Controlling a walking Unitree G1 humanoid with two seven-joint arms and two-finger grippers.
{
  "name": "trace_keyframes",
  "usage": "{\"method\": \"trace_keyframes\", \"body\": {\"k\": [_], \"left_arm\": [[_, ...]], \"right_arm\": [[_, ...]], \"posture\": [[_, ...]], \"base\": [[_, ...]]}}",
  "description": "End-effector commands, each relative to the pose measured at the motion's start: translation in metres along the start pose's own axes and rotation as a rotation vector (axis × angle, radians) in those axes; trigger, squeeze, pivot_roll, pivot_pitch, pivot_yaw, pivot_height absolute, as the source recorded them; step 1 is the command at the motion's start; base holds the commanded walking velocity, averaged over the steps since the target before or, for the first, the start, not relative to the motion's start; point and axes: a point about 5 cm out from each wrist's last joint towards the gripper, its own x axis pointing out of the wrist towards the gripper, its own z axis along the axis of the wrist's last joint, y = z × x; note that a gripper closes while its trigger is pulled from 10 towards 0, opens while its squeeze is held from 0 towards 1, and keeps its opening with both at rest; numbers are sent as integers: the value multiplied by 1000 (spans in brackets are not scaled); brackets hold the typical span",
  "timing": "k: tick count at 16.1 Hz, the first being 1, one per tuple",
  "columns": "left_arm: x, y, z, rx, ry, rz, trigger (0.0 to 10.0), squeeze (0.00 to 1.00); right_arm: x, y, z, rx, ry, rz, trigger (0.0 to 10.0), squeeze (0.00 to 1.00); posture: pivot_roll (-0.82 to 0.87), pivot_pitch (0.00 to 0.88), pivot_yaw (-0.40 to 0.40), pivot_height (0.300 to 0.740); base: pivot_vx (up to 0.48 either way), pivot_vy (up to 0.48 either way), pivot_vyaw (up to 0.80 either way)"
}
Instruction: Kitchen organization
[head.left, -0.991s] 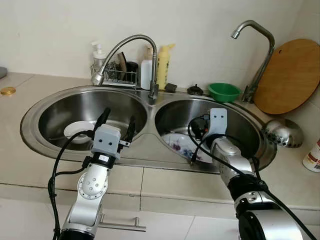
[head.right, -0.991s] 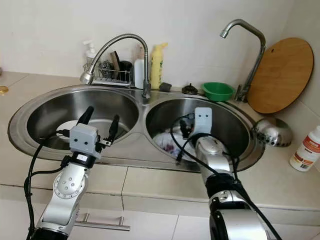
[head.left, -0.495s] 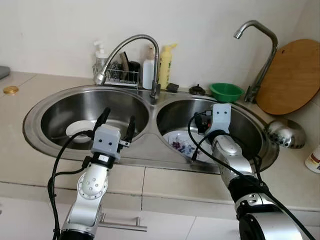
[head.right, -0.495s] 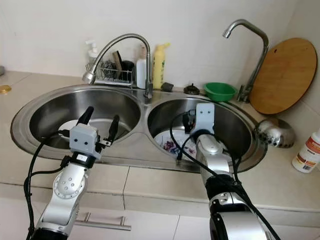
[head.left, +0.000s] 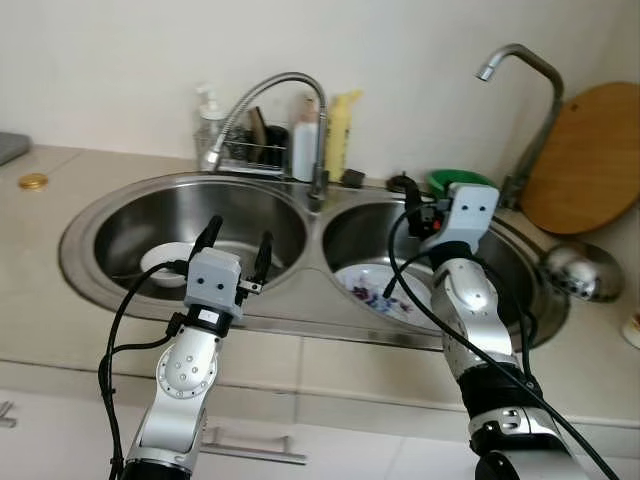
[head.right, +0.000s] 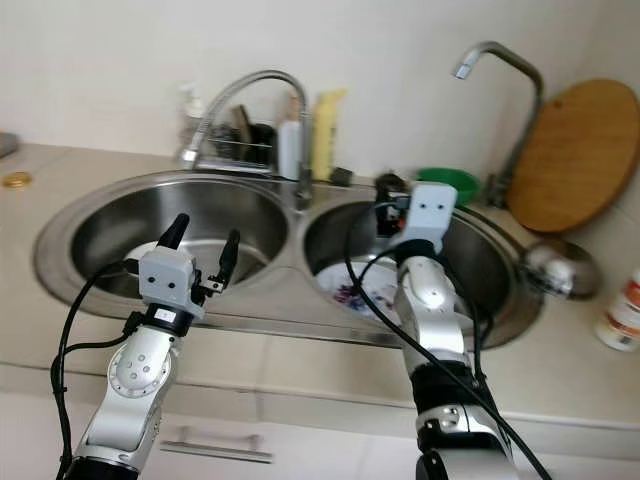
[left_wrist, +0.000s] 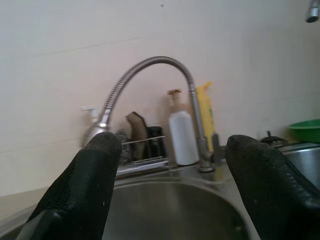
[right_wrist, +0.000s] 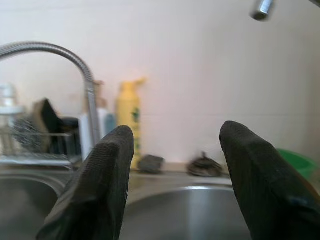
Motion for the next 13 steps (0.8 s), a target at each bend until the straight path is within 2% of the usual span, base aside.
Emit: {"method": "trace_keyframes", "body": {"k": [1, 13], "left_arm": [[1, 3, 2, 2, -4, 4, 10000, 0], [2, 4, 6, 5, -15, -2, 10000, 0]], "right_arm": [[0, 8, 7, 23, -45, 20, 10000, 0], [-12, 22, 11, 24, -92, 69, 10000, 0]], "posture": [[26, 0, -82, 740], [34, 0, -83, 740]], "base": [[0, 480, 0], [0, 480, 0]]}}
